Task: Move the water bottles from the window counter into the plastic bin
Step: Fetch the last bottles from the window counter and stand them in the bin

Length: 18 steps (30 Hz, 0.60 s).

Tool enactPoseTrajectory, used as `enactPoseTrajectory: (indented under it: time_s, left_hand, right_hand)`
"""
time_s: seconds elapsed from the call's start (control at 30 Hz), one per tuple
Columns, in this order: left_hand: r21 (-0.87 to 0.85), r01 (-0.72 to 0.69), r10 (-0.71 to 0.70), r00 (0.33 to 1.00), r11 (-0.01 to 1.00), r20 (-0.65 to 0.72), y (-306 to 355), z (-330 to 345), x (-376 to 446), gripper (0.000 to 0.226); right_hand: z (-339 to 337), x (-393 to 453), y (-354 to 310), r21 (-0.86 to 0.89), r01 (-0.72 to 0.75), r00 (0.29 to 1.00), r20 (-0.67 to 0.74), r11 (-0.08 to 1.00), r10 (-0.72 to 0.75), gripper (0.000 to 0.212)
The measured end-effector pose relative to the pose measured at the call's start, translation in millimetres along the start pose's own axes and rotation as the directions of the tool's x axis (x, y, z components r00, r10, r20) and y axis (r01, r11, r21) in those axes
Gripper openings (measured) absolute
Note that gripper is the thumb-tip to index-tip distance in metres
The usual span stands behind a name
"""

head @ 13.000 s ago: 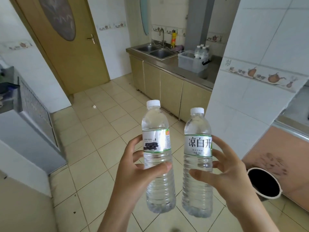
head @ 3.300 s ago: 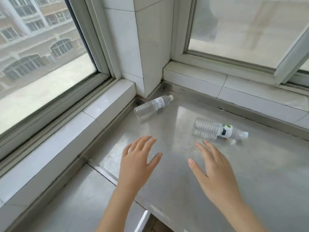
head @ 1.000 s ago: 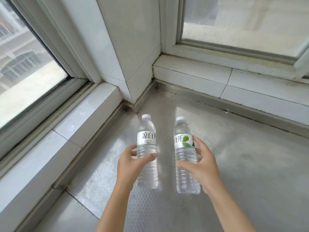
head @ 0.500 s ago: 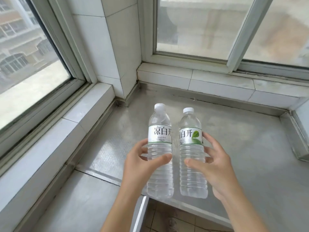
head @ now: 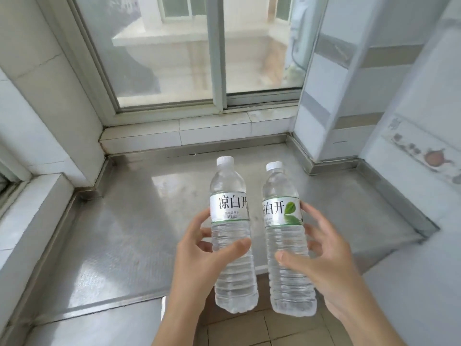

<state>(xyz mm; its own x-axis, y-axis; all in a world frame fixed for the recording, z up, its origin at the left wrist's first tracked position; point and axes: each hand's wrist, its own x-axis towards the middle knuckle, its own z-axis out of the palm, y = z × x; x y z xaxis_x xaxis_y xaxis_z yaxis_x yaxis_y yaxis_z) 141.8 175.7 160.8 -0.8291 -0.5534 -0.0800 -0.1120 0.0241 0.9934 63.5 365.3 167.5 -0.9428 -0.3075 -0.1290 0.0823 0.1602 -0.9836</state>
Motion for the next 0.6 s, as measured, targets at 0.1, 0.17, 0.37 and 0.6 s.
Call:
enactPoseTrajectory:
  time_s: [0.1, 0.17, 0.37, 0.6]
  left_hand:
    - [0.014, -0.012, 0.011, 0.995, 1.000, 0.102, 3.3, 30.6, -8.6, 0.066]
    - [0.010, -0.018, 0.016, 0.978, 1.000, 0.209, 4.6, 58.9, -20.2, 0.069]
    - [0.014, -0.044, 0.031, 0.867, 0.999, 0.497, 6.8, 140.3, -76.0, 0.076]
    - [0.011, -0.083, 0.047, 0.662, 0.996, 0.748, 3.2, 218.5, -178.1, 0.072]
  right_hand:
    - [-34.1, -24.2, 3.4, 0.038, 0.012, 0.995, -0.101, 0.999, -0.008, 0.094]
    - [-63.6, -48.2, 7.2, 0.052, 0.011, 0.978, -0.210, 0.999, 0.000, 0.095]
    - [-144.8, -133.3, 28.4, 0.080, -0.030, 0.879, -0.472, 0.996, 0.064, 0.093]
    - [-216.1, -256.3, 62.5, 0.127, -0.033, 0.733, -0.671, 0.991, 0.110, 0.091]
